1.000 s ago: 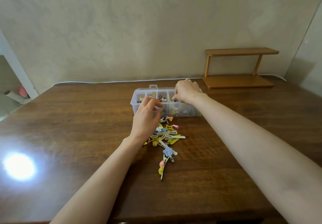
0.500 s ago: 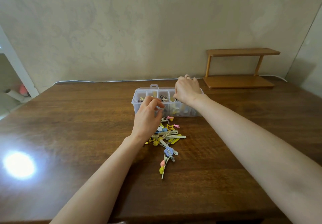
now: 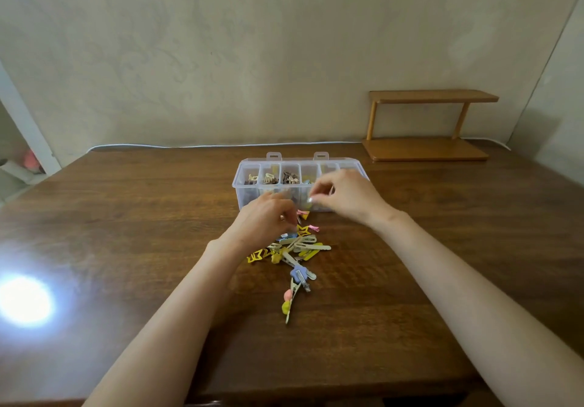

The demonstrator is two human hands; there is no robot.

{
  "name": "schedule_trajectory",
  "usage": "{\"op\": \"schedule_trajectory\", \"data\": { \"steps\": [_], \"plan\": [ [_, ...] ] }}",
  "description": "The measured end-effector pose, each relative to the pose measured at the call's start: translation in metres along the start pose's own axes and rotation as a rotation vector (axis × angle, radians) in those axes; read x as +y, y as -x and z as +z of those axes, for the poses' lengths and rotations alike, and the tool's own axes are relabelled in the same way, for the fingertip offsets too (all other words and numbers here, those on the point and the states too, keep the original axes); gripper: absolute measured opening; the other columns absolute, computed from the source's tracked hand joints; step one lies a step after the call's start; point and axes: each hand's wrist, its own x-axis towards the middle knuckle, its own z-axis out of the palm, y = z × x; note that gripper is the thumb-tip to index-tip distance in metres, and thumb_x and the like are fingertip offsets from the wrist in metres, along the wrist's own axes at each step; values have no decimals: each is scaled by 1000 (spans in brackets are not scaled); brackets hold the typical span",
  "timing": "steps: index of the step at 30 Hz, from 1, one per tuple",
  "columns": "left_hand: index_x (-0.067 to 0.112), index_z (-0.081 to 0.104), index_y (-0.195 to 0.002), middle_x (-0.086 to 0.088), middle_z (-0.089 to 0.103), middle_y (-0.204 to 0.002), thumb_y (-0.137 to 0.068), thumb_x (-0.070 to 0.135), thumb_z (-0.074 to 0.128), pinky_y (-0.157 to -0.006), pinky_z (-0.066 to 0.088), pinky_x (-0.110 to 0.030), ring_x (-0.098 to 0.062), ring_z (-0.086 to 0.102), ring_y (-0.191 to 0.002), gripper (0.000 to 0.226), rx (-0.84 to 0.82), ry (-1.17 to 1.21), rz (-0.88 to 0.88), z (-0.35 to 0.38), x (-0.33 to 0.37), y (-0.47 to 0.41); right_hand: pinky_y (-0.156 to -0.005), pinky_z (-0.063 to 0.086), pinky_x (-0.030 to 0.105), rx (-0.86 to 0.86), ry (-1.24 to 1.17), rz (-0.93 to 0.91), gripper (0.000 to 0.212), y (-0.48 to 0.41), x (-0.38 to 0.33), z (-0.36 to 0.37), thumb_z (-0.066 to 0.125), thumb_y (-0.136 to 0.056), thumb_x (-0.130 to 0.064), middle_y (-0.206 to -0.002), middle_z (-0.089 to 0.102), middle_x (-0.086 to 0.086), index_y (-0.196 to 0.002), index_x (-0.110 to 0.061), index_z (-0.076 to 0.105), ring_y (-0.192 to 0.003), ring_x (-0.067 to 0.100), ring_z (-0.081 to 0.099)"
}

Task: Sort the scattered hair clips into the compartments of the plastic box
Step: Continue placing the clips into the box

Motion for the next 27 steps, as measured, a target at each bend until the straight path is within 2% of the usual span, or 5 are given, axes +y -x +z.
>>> {"op": "schedule_trajectory", "data": {
  "steps": [2, 5, 16, 23, 27],
  "plan": [
    [22, 64, -87, 11, 48, -92, -83, 28, 66, -73, 37, -25, -7, 41, -91, 8, -69, -7, -27, -2, -4, 0, -66, 41, 22, -251, -71, 53, 7, 8, -2, 5, 72, -80, -30, -79, 65, -12, -82, -24, 71, -75, 3, 57],
    [23, 63, -85, 9, 50, -94, -81, 29, 68, -73, 40, -27, -8, 43, -90, 8, -156, -6, -59, -4, -9, -1, -73, 49, 28, -340, -66, 84, 12, 12, 2, 16, 76, -75, -34, -82, 62, -13, -83, -30, 68, -83, 5, 60],
    [27, 59, -83, 8, 55, -97, -84, 21, 65, -67, 38, -23, -9, 49, -91, 9, -124, 18, -69, 0, -12, -1, -65, 42, 18, -219, -242, 131, 15, 21, 15, 14, 67, -81, -10, -84, 62, -6, -79, -24, 62, -73, 3, 55],
    [20, 60, -91, 3, 60, -102, -87, 21, 62, -71, 41, -24, -12, 52, -91, 5, -83, 67, -77, 2, -9, 0, -64, 51, 25, -106, -391, 151, 12, 23, 20, 9, 65, -83, -8, -85, 66, 6, -84, -18, 60, -73, 14, 61],
    [17, 60, -96, 1, 61, -103, -87, 19, 61, -72, 43, -22, -12, 54, -92, 9, -37, 92, -76, 2, -6, -1, -54, 41, 14, 52, -400, 155, 8, 23, 18, 7, 64, -86, -10, -80, 64, -2, -87, -18, 67, -65, 6, 56]
  ]
}}
